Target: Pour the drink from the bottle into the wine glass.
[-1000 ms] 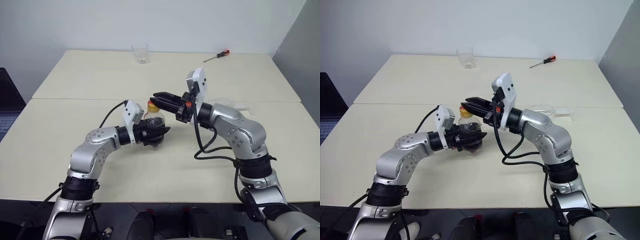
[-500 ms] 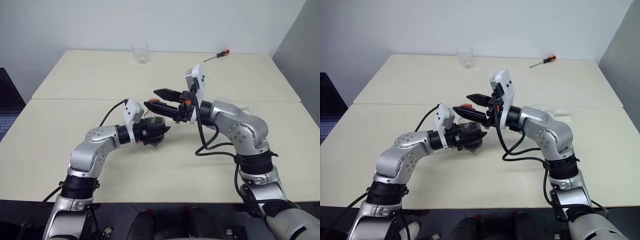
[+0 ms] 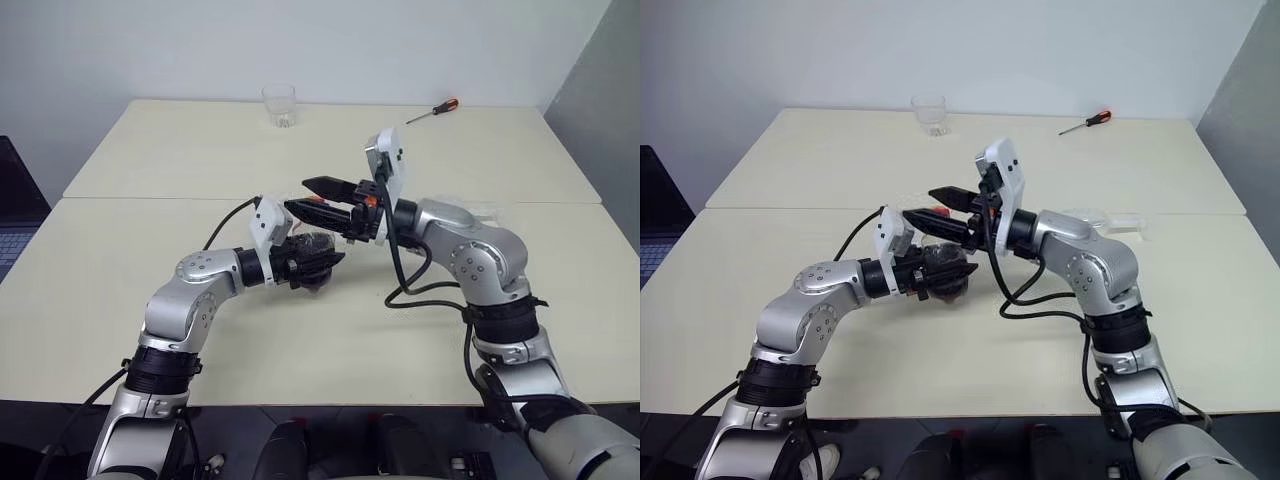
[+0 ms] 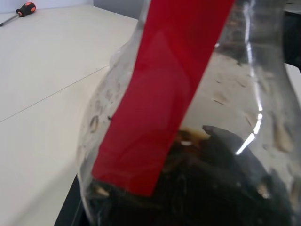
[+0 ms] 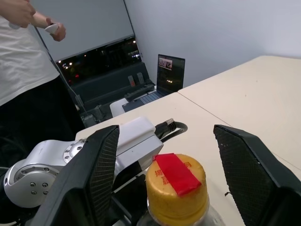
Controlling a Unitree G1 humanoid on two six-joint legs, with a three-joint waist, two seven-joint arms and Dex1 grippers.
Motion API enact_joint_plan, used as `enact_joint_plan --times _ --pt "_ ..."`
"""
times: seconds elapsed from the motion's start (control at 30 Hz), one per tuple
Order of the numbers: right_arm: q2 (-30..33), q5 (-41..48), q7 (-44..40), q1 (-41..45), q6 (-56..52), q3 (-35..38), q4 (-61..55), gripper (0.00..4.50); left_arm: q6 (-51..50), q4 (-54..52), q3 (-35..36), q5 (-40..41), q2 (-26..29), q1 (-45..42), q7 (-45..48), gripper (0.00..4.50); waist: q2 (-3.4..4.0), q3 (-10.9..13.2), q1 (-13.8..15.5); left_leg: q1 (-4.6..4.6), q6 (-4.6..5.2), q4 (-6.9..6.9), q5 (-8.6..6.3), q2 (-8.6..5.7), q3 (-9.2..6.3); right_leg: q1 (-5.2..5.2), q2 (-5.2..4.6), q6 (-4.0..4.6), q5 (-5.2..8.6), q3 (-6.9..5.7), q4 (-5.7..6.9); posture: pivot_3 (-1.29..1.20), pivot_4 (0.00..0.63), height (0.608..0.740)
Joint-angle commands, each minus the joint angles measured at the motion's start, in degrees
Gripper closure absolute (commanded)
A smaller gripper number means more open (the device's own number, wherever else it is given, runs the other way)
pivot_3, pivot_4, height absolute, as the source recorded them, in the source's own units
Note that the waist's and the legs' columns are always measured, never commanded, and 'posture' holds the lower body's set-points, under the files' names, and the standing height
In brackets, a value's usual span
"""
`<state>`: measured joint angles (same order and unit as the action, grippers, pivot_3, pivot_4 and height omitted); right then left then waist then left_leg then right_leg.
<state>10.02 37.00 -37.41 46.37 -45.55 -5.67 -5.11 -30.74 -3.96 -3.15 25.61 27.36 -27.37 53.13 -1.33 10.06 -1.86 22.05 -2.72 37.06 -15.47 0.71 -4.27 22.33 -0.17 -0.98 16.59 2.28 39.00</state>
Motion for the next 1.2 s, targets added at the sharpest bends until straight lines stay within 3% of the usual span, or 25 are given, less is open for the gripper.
enact_joint_plan --times 0.03,0.23,0.67,0.9,1.2 --pt "-0.1 -0.4 -1.0 1.5 1.4 0.2 -0.7 1.45 1.7 -1.4 0.3 0.1 0.1 -1.6 0.4 2.28 0.0 0.0 0.0 0.0 0.0 0.0 0.0 0.0 0.0 0.0 0.0 0.0 0.0 0.01 0.0 0.0 0.15 0.74" --pt "0.2 -0.5 -1.7 1.6 1.5 0.2 -0.4 3.26 1.8 -0.9 0.2 -0.1 -0.1 -2.1 0.4 2.28 0.01 0.0 0.0 0.0 0.0 0.0 0.0 0.0 0.01 0.0 0.0 0.0 0.0 0.0 0.0 0.0 0.15 0.74" --pt "1.7 -2.9 -6.6 2.3 5.6 -0.6 0.2 3.26 2.5 -2.3 0.4 0.3 0.3 -1.4 1.2 2.28 0.01 0.0 0.0 0.0 0.0 0.0 0.0 0.0 0.01 0.0 0.0 0.0 0.0 0.0 0.0 0.0 0.15 0.74" --pt "5.4 -3.4 -20.3 3.5 12.2 -2.7 2.1 3.26 3.0 -12.4 0.5 3.3 1.6 4.8 2.8 2.28 0.05 0.1 -0.1 0.01 0.0 -0.01 0.0 0.02 0.02 0.02 0.0 0.0 0.0 0.03 -0.04 0.0 0.15 0.74" --pt "8.4 -4.9 -38.8 4.6 22.4 -6.8 4.5 3.26 6.7 -17.2 1.0 3.9 1.8 8.1 4.3 2.28 0.11 0.2 0.0 -0.02 0.0 0.01 0.0 0.0 0.01 -0.02 0.0 0.0 0.0 -0.01 0.0 0.0 0.15 0.74"
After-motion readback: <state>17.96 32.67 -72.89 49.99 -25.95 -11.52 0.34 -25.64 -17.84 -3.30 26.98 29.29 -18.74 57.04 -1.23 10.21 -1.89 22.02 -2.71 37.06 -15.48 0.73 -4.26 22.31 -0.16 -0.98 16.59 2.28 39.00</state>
